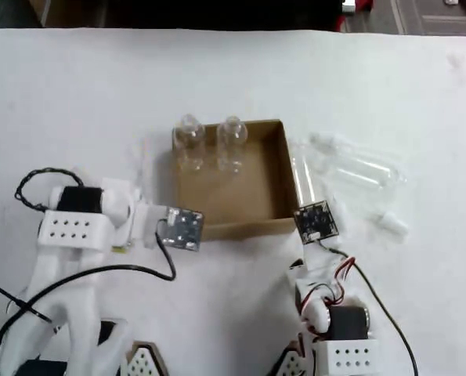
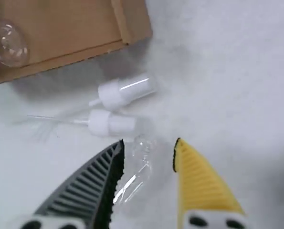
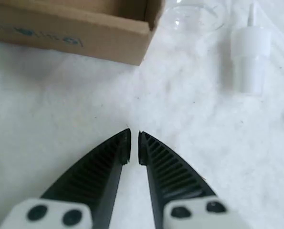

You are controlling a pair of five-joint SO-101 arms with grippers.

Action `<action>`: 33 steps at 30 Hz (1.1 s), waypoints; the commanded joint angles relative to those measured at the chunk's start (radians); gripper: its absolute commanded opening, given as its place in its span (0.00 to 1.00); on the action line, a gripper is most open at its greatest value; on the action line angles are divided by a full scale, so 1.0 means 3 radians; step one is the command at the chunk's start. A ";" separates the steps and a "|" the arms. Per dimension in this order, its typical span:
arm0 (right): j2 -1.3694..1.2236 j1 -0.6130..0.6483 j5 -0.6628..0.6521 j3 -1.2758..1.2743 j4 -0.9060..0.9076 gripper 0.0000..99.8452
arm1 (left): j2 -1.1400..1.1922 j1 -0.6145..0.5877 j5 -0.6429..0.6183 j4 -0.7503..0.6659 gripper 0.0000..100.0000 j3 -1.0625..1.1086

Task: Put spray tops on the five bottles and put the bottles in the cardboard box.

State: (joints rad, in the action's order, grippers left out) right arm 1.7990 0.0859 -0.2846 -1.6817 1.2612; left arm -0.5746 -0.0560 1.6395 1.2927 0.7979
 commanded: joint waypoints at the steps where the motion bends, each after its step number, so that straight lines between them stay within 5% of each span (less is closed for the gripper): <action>1: 0.0003 -0.0028 -0.0015 -0.0031 0.0023 0.02 | 0.0008 -0.0253 0.0496 -0.0230 0.17 -0.0010; 6: 0.0003 -0.0013 -0.0015 -0.0031 0.0023 0.02 | 0.0120 -0.0468 0.1064 -0.0317 0.17 0.0066; 10: 0.0003 -0.0013 -0.0015 -0.0031 0.0023 0.02 | 0.0529 -0.0540 0.1079 -0.0777 0.17 0.0143; 33: 0.0003 -0.0028 -0.0015 -0.0031 0.0023 0.02 | 0.1235 -0.0534 0.1100 -0.1386 0.17 -0.0036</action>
State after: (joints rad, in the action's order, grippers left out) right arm 1.7990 0.0859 -0.2846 -1.6817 1.2612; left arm -0.2079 -0.2033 1.9571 0.9137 0.8301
